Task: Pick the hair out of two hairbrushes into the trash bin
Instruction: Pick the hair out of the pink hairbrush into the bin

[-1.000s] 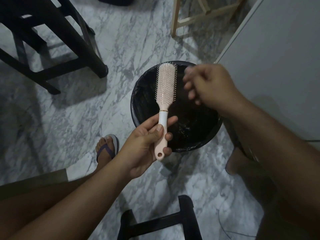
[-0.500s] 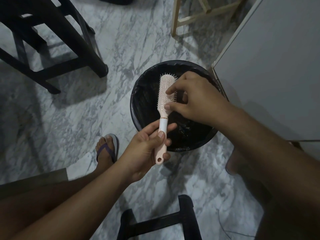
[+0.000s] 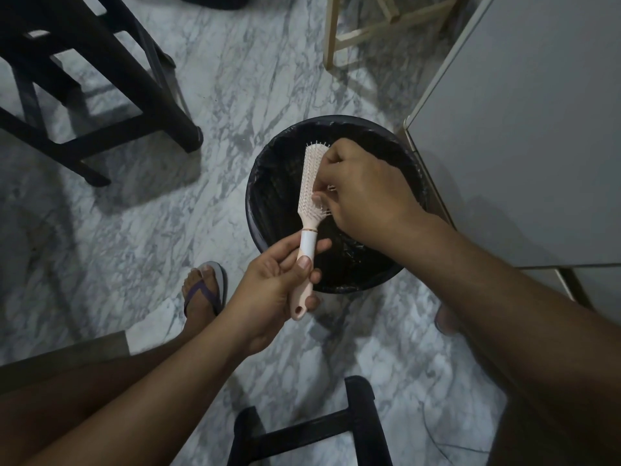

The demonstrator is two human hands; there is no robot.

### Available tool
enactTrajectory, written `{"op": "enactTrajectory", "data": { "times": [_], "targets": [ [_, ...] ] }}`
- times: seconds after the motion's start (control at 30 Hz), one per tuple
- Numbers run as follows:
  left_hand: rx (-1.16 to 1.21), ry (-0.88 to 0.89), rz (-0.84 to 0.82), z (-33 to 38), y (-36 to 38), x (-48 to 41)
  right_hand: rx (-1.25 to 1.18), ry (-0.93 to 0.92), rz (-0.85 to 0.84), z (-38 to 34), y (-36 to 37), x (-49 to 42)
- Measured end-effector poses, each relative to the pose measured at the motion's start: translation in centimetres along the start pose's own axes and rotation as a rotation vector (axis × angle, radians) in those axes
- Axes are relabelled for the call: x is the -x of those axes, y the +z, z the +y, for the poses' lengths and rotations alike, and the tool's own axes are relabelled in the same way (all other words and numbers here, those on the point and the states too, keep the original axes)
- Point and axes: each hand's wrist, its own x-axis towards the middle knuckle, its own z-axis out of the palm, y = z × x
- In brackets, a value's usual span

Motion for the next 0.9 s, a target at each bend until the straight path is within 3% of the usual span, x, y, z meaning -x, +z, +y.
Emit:
{"op": "enactTrajectory", "data": {
  "times": [0.07, 0.23, 0.5, 0.73, 0.9],
  "targets": [
    [0.035, -0.023, -0.026, -0.1, 0.1, 0.0, -0.031, 0.018, -0.008, 0.3, 0.5, -0.1],
    [0.051, -0.032, -0.07, 0.0, 0.3, -0.1, -0.346, 0.229, 0.301, 2.0, -1.3, -1.5],
    [0.074, -0.046, -0.081, -0.1, 0.2, 0.1, -0.208, 0.151, 0.031, 3.5, -1.1, -1.4],
    [0.025, -0.038, -0.083, 0.2, -0.2, 0.0, -0.177, 0.13, 0.137, 3.0, -0.7, -1.1],
    [0.092, -0.055, -0.095, -0.1, 0.0, -0.1, -0.537, 0.317, 0.223, 3.0, -2.2, -1.5]
  ]
}}
